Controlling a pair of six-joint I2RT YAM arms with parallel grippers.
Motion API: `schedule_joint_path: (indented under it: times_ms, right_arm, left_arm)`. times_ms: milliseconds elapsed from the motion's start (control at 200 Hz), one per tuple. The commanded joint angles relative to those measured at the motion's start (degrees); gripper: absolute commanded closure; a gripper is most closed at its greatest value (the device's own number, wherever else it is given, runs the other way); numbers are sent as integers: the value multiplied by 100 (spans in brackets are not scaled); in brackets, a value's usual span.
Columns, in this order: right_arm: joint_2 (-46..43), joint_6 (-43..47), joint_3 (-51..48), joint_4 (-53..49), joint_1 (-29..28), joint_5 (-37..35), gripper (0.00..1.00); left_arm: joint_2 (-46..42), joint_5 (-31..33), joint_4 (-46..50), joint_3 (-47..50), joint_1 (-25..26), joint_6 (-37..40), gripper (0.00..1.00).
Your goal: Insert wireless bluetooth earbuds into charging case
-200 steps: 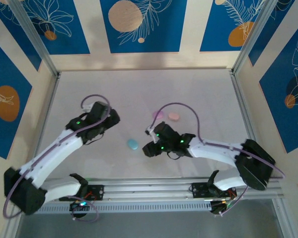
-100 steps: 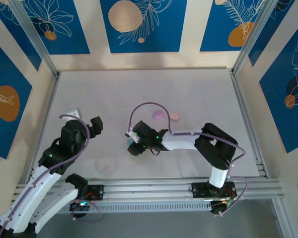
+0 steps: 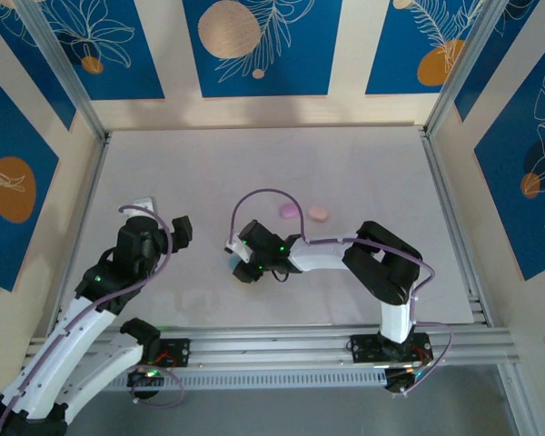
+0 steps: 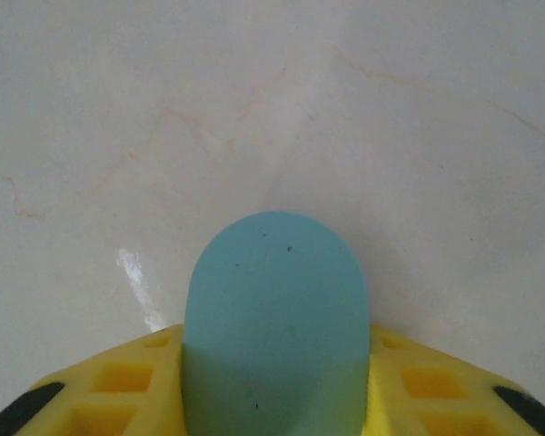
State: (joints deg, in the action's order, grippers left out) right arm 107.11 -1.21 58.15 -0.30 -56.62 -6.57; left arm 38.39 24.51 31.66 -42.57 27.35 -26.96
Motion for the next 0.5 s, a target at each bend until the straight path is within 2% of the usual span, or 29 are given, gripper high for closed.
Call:
schedule_joint_path:
  times_ms: [0, 95, 205, 380, 495]
  right_arm:
    - [71, 332, -3, 12, 5, 351, 68]
    - [-175, 455, -108, 67, 11, 465, 72]
    - [-809, 550, -462, 342, 91, 695, 74]
    - [-2306, 1067, -945, 201, 371, 1198, 74]
    - [-3415, 1713, -1195, 53, 430, 1263, 74]
  left_arm:
    - [-3, -168, -182, 33, -71, 176, 0]
    - [-7, -377, -292, 62, -72, 277, 0]
    - [17, -933, -546, 99, -72, 463, 0]
    - [245, -2498, -1002, 25, -72, 725, 0]
    - [556, -3881, -1351, -155, -72, 724, 0]
